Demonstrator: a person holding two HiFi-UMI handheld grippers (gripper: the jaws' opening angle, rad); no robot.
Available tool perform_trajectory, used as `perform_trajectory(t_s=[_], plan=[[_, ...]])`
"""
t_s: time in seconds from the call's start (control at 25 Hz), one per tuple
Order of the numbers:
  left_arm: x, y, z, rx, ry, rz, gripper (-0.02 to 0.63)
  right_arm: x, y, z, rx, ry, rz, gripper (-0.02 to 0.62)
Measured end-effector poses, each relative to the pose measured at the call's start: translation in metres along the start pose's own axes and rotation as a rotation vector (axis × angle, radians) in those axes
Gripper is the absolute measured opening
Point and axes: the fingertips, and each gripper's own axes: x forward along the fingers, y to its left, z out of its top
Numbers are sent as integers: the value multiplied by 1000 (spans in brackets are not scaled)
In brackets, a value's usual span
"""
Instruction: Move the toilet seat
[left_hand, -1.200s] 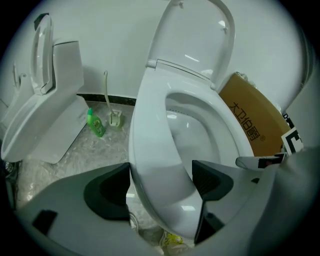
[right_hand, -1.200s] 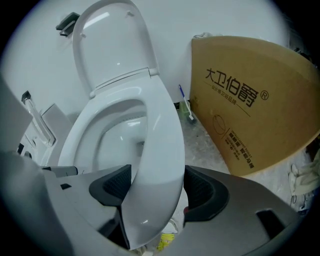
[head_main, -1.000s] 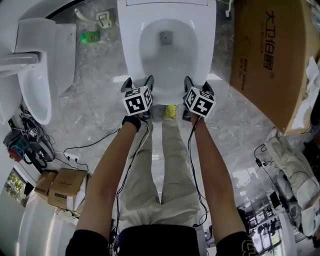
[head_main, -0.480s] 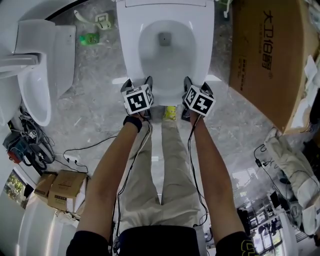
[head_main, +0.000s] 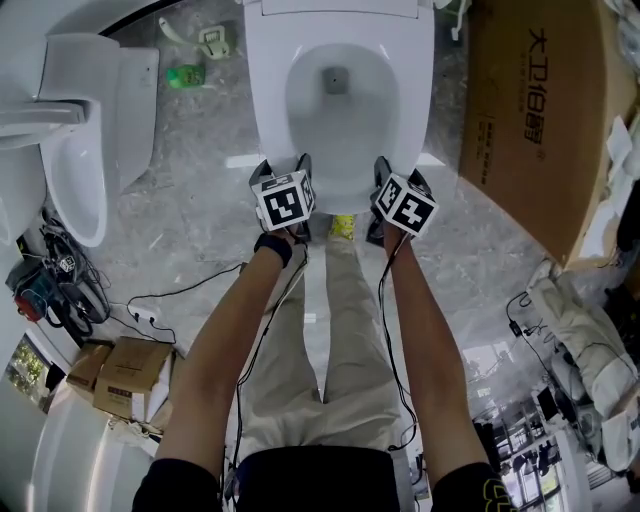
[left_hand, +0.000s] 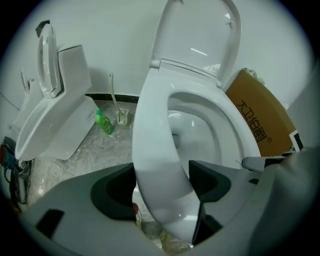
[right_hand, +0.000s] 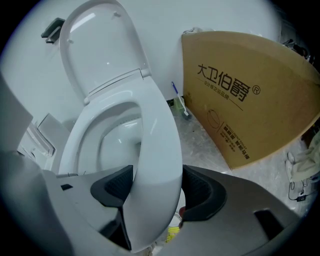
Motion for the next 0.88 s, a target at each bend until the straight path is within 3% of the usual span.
perform_trajectory(t_s=[0.88], plan=[[-50,-10,23,-35,-24,-43,345,-50,10,21,39,-7,34,324]])
